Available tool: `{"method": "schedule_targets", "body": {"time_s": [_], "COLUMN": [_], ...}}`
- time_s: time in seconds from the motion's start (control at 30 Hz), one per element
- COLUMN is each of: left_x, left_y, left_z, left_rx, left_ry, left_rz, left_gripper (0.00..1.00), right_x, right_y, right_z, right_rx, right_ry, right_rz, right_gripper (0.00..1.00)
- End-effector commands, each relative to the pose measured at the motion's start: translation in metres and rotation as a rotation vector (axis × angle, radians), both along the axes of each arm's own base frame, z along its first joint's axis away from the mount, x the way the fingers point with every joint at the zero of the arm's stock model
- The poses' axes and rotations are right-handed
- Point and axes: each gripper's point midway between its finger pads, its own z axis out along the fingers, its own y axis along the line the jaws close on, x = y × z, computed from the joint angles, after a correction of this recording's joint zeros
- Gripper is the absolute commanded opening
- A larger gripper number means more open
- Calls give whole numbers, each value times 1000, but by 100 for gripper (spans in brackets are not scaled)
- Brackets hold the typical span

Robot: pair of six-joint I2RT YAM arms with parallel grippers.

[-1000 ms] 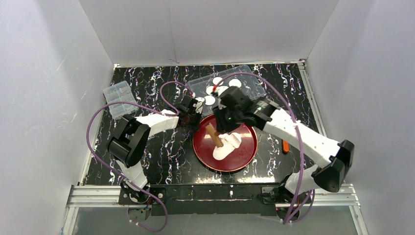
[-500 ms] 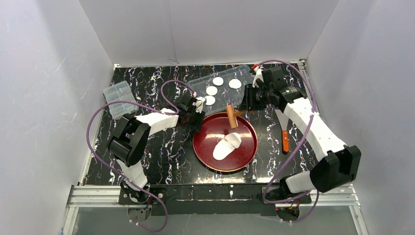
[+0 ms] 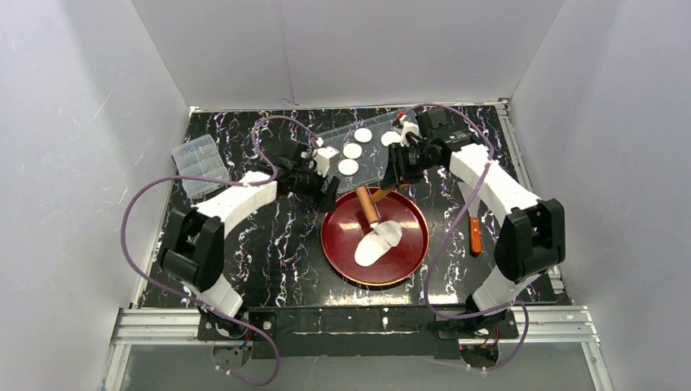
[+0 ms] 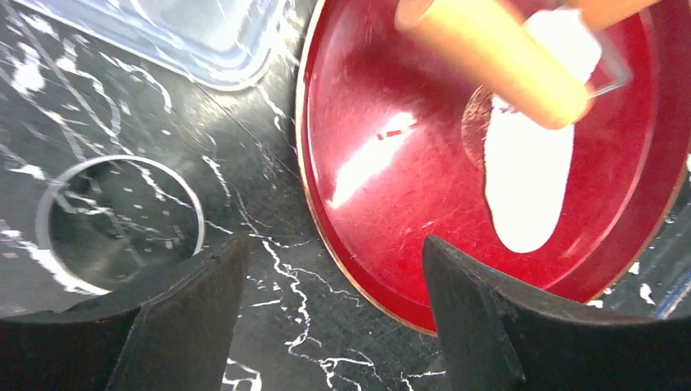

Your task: Roll out the dumpling wrappers from the dough

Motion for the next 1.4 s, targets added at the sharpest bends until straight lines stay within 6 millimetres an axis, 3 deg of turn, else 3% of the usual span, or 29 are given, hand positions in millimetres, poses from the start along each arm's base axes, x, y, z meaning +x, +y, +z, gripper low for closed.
{"method": "schedule_targets", "body": {"time_s": [0.0,0.1,0.27,0.37,0.5,0.63,0.7,0.77,0.83,0.93,1.0,1.07,1.1,1.13,1.3,1.37], "left_x": [4,8,1,-14,-31,-32,-31,-40,-38,-47,-40,-44,-44,-43,-33,-30], "left_y": [5,14,4,-17,-47,-75,-86,-89,-89,-92,-90,-88,-87,-85,-81,-79], "left_z": [66,79,115,127,116,130,136,125,116,115,112,110,110,110,106,104], "left_rx": [-129,-132,-179,-169,-65,-69,-71,-68,-61,-101,-74,-72,-71,-65,-37,-29], "left_ry": [-101,-112,-131,-180,-279,-361,-403,-389,-388,-360,-357,-349,-349,-348,-350,-350], "left_rz": [-56,-36,-103,-220,-424,-541,-602,-661,-660,-676,-637,-637,-630,-609,-509,-473], "left_gripper": [76,77,95,97,98,96,89,82,70,66,39,20,6,0,0,0], "right_x": [6,9,12,7,-3,-17,-29,-38,-44,-47,-52,-52,-52,-51,-47,-44], "right_y": [19,23,26,32,39,46,49,51,54,59,62,61,60,60,57,55], "right_z": [20,17,31,40,43,46,51,61,69,79,86,89,90,88,81,77], "right_rx": [98,90,154,235,316,384,430,484,518,560,590,587,583,578,539,510], "right_ry": [-4,11,-27,-21,30,93,112,114,121,113,115,100,96,93,85,70], "right_rz": [65,12,-123,-153,-164,-140,-124,-116,-105,-99,-75,-80,-83,-84,-107,-120], "right_gripper": [1,1,1,1,1,1,1,1,1,1,1,1,1,1,2,10]}}
